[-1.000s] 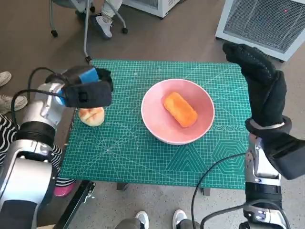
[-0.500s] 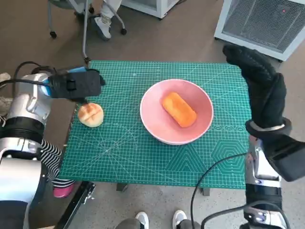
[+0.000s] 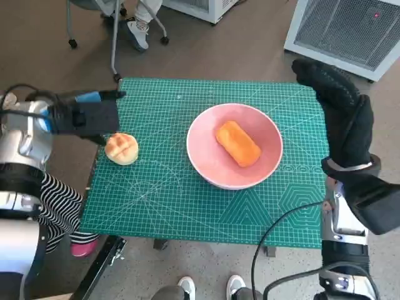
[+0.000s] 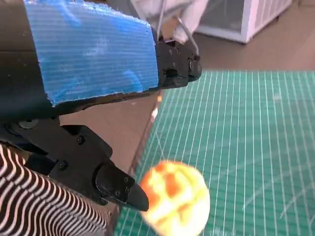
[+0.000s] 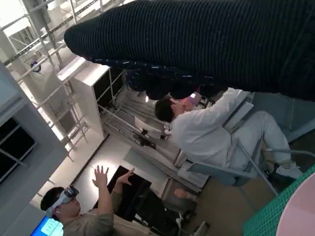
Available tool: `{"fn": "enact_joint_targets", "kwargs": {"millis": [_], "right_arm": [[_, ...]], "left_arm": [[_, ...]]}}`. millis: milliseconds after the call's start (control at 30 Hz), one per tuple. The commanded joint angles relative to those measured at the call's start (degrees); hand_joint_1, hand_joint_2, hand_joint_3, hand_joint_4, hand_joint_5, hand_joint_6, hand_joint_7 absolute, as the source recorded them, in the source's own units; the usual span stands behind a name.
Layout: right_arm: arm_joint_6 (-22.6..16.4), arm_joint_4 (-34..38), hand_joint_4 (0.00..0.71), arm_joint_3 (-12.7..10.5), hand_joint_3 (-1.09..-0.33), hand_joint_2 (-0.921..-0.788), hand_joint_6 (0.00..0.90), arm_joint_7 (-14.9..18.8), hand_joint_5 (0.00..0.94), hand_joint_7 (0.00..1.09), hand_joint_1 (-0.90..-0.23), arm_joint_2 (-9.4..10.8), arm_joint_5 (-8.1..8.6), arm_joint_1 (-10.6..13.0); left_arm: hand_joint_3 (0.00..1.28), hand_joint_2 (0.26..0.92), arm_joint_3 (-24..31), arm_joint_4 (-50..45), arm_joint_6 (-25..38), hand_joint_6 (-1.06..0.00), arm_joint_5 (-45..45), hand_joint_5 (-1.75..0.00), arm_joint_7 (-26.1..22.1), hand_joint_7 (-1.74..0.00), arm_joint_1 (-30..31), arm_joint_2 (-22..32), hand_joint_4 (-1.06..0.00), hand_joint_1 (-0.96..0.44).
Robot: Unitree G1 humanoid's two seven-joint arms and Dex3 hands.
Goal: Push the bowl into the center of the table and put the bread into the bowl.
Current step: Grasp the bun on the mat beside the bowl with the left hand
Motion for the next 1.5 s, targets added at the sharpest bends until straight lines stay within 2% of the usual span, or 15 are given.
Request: {"fn": "enact_joint_targets", "kwargs": {"millis": [33,867,1367,1500], "right_arm": [[0.6,0.8,0.169,0.2,-0.748,-0.921,-0.001,0.2,0.003,0.57,-0.751,0.3,0.11,0.2],[1.4,-0.8,0.173,-0.1,-0.741,-0.921,-0.001,0.6,0.004,0.57,-0.760,-0.6,0.19,1.0],[2.0,-1.9,0.160,-0.2,-0.746,-0.921,-0.001,0.8,0.000,0.54,-0.766,-1.3,0.12,1.6],[2.1,-2.2,0.156,-0.2,-0.749,-0.921,-0.001,0.8,0.000,0.53,-0.766,-1.4,0.05,1.8]], "left_arm": [[0.00,0.637,0.1,-0.4,0.0,-0.06,-0.2,0.00,0.7,-0.02,1.3,-0.4,0.00,-0.25],[0.01,0.660,-3.5,10.1,1.8,-0.08,1.7,0.00,5.6,-0.01,1.6,-7.0,0.00,-0.11],[0.02,0.695,-5.6,14.1,5.0,-0.09,3.7,0.00,8.0,-0.01,1.9,-9.8,0.00,-0.05],[0.03,0.714,-6.5,14.4,5.8,-0.13,4.3,-0.01,8.8,-0.02,2.0,-10.1,-0.03,-0.04]]}}
